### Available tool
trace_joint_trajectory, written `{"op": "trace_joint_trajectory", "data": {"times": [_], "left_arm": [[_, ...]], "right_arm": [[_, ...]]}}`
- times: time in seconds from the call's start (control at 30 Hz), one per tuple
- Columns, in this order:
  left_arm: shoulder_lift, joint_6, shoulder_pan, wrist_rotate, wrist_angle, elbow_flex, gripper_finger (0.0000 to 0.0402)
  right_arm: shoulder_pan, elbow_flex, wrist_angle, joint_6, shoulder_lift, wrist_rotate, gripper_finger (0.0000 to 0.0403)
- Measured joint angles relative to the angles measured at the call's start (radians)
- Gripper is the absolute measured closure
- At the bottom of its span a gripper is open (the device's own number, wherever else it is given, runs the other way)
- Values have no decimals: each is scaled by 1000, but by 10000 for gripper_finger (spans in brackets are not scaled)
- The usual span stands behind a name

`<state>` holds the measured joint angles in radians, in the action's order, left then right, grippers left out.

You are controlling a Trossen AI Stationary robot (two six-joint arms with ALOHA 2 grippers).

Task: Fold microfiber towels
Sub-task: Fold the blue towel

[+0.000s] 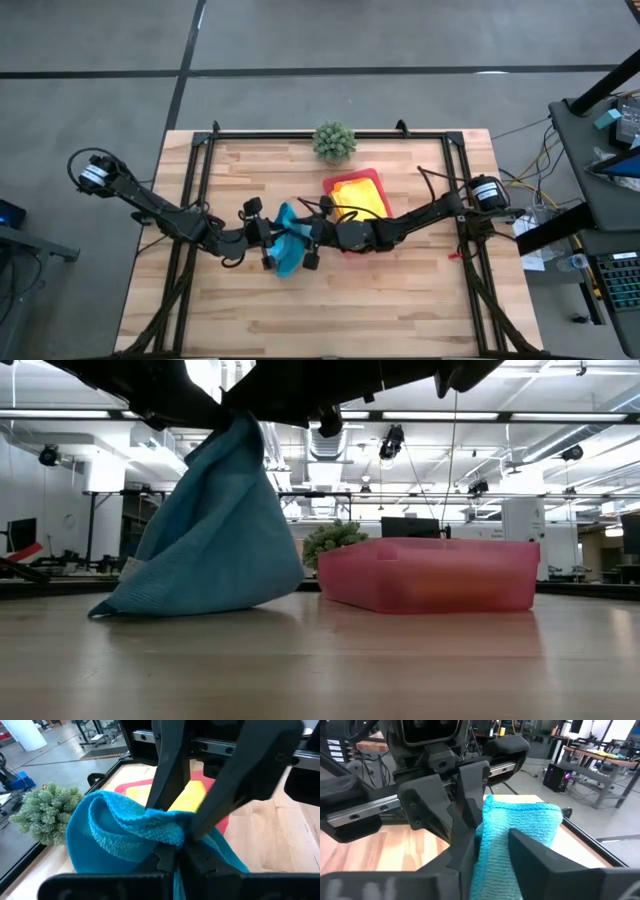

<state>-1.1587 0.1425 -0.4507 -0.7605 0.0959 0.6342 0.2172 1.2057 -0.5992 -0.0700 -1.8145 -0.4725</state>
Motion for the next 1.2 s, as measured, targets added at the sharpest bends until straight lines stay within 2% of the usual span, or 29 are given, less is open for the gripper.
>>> {"op": "trace_joint_trajectory", "data": {"times": [0.37,0.57,0.73,1.0,1.2], "left_arm": [[0,0,0,0,-1,-1,401],[25,8,-1,1,-54,-1,401],[66,40,-3,1,-128,-1,401],[141,196,-3,3,-291,-1,399],[186,255,-3,132,-403,-2,351]], "right_arm": [[4,0,18,6,2,-1,389],[16,0,29,-17,17,-2,394],[21,1,115,-11,70,-2,394],[26,1,272,35,157,-2,394],[32,1,425,76,224,2,394]]}}
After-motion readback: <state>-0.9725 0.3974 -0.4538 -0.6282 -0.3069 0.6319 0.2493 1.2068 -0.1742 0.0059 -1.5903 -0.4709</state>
